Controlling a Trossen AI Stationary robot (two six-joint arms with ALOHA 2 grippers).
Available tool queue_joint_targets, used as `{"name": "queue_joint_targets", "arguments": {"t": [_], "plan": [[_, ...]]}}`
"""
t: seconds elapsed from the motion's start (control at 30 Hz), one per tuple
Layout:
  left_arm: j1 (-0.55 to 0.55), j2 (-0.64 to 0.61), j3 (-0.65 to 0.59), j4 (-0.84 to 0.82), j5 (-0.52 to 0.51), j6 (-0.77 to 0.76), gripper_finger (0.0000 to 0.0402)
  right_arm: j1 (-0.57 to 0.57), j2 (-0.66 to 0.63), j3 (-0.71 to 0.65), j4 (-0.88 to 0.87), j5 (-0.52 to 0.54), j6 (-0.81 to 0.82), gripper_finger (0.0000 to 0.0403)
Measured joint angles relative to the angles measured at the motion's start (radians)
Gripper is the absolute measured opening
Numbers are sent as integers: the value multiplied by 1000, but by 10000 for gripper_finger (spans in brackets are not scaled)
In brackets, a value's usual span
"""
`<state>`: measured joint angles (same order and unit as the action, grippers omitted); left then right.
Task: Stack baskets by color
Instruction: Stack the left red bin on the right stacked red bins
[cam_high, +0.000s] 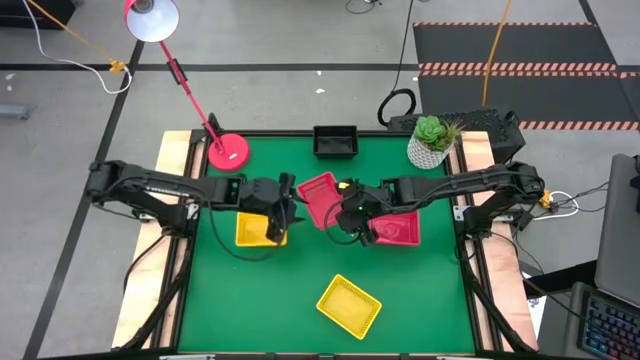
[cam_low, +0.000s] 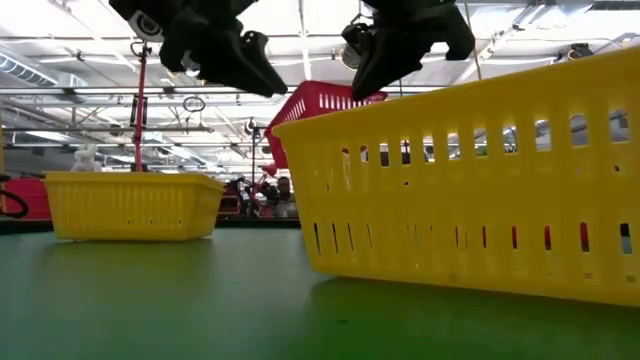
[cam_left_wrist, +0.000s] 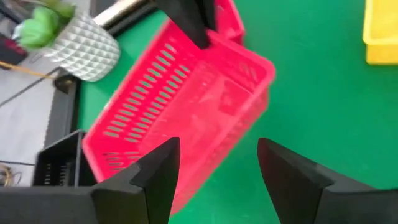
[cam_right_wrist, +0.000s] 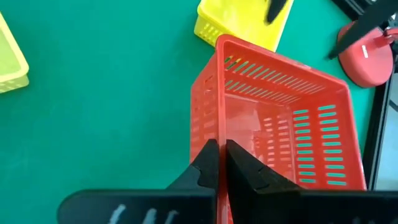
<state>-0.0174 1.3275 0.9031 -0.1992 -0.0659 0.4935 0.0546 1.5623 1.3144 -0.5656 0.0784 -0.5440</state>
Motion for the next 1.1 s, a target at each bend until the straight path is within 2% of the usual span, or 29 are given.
{"name": "queue_joint_targets", "arguments": {"t": [0.2, 0.6, 1.1], "plan": [[21, 31, 0, -1, 23, 48, 218, 3, 0, 0, 0, 0, -4, 0], [75, 48, -1, -51, 92, 78, 212, 39, 0, 0, -3, -4, -131, 0], [76, 48, -1, -76, 93, 169, 50, 39, 0, 0, -5, -2, -161, 2]]}}
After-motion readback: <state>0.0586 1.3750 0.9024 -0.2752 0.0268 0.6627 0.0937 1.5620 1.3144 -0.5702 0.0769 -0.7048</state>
